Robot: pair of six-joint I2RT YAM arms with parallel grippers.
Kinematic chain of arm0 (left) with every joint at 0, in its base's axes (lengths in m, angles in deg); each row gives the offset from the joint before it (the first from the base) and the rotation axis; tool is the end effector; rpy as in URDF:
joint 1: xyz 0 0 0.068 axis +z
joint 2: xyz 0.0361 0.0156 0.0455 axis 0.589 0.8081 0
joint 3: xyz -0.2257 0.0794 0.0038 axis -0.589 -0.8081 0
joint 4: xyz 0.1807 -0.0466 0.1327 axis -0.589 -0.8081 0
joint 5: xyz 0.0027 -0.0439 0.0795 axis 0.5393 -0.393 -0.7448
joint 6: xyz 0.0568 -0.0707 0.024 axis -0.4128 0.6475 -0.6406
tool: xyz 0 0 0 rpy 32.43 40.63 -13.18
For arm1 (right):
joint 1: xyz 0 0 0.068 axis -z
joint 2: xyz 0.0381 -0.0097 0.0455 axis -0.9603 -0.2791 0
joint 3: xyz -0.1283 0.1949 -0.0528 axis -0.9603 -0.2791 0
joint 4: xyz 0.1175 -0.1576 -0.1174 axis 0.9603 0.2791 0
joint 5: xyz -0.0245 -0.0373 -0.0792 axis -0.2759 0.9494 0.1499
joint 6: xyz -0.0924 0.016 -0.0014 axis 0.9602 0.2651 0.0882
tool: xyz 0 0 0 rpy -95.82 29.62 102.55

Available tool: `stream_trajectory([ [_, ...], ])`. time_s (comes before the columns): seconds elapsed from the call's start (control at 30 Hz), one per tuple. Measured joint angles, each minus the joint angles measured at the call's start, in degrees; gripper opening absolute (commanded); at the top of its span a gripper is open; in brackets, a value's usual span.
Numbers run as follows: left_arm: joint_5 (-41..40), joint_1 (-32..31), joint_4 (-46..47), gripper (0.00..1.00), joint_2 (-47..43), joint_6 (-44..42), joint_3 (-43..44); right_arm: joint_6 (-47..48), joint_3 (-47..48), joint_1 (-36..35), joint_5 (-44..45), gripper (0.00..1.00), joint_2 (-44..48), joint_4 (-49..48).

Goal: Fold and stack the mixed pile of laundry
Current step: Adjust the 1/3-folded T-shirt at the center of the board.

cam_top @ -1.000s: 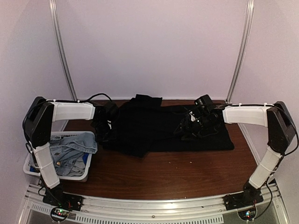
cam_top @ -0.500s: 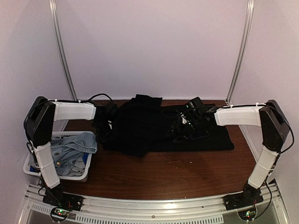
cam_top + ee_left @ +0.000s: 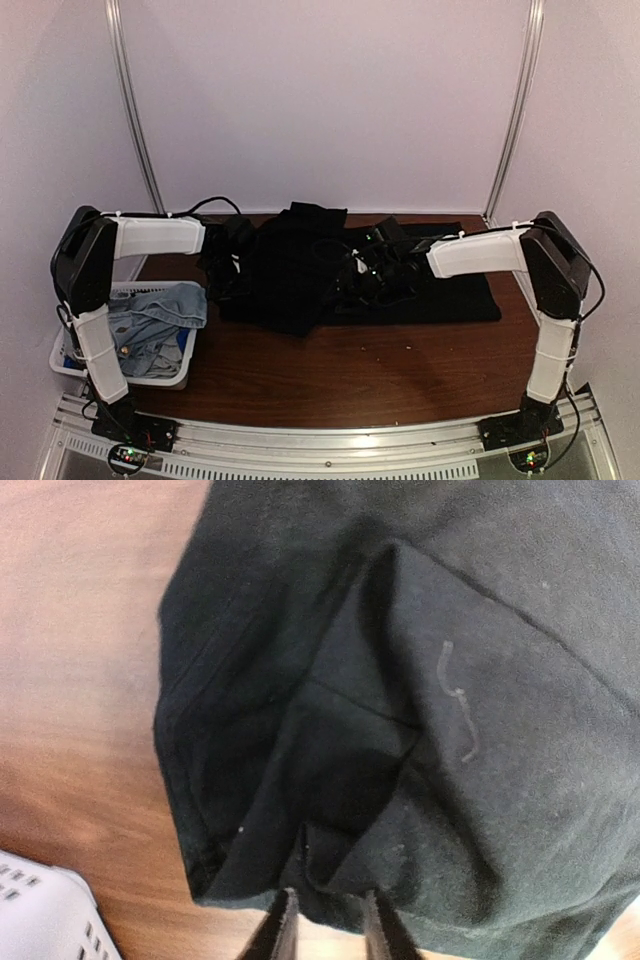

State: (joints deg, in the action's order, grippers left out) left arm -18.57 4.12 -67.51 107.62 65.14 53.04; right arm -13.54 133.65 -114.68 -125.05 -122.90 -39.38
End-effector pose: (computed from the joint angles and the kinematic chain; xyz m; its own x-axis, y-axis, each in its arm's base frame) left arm 0.2805 -0.1710 0.1101 -0.9519 -0.2704 -0.1443 -0.2583 0.9611 -0.0976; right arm 0.2602 0.2975 0.1446 -0.9973 -0.0676 -0.0282 -0.0618 0.5696 0.8196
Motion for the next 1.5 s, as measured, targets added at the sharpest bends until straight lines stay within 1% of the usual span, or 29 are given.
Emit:
stream_trajectory([
  [0.3,-0.1,0.0,-0.5,0.31,-2.0,0.5,-0.6,-3.7,1.7,-5.3,-2.7,0.47,-6.2,-5.1],
  [0.43,-0.2,0.1,-0.5,0.37,-2.2,0.5,-0.9,-4.9,3.0,-7.4,-3.2,0.49,-8.6,-6.4],
  [0.57,-0.1,0.5,-0.6,0.38,-2.3,0.7,-1.1,-5.5,4.2,-8.5,-3.1,0.48,-10.6,-7.1],
  [0.73,-0.2,1.0,-0.8,0.38,-3.6,0.7,-1.1,-6.2,4.5,-9.0,-2.0,0.41,-11.9,-7.1],
  [0.8,-0.1,1.0,-0.8,0.38,-4.1,0.7,-1.1,-6.5,4.6,-9.0,-1.2,0.3,-12.2,-7.1],
  [0.83,-0.1,1.0,-0.8,0.38,-4.2,0.7,-1.1,-6.5,4.6,-8.9,-0.8,0.22,-12.2,-7.1],
  [0.9,-0.1,1.1,-0.9,0.38,-4.2,0.7,-1.1,-6.8,4.7,-8.9,0.1,0.03,-12.2,-6.8],
  [0.93,-0.1,1.1,-0.9,0.38,-4.2,0.7,-1.1,-6.5,4.8,-8.9,0.4,0.0,-12.2,-6.7],
  [1.2,0.0,1.2,-0.9,0.36,-4.2,0.7,-1.1,-5.4,4.8,-8.0,4.2,0.0,-11.5,-3.5],
  [1.33,0.6,1.2,-0.3,0.32,-4.4,0.7,-1.9,-4.9,4.6,-6.8,5.7,0.0,-8.6,-2.1],
  [1.5,2.6,1.2,0.9,0.31,-5.0,0.0,-4.4,-4.8,4.6,-5.5,5.9,0.0,-6.2,-2.0],
])
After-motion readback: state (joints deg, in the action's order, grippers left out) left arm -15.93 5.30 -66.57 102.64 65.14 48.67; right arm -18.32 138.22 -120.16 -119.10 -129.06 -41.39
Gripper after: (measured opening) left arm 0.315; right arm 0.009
